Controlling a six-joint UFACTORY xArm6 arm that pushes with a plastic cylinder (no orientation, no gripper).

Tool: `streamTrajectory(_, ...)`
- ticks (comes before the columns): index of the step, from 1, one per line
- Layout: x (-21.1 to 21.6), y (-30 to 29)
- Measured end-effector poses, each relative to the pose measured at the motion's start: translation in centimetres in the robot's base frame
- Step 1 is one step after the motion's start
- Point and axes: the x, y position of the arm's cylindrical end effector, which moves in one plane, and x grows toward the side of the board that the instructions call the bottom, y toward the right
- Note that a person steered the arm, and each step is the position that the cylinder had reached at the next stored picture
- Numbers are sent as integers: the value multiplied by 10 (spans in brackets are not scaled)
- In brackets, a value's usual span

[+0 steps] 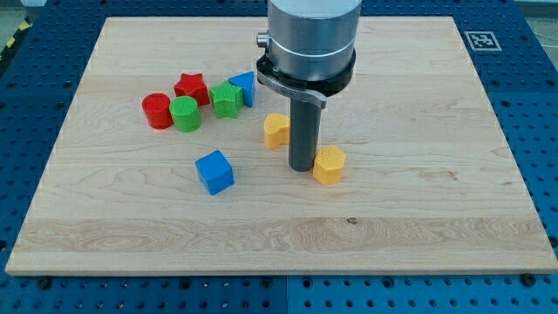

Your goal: Place the yellow heart towards the top of the yellow hexagon

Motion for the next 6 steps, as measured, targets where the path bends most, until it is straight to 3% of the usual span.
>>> streamTrajectory(2,-4,-55)
streamTrajectory(6,-41,-60)
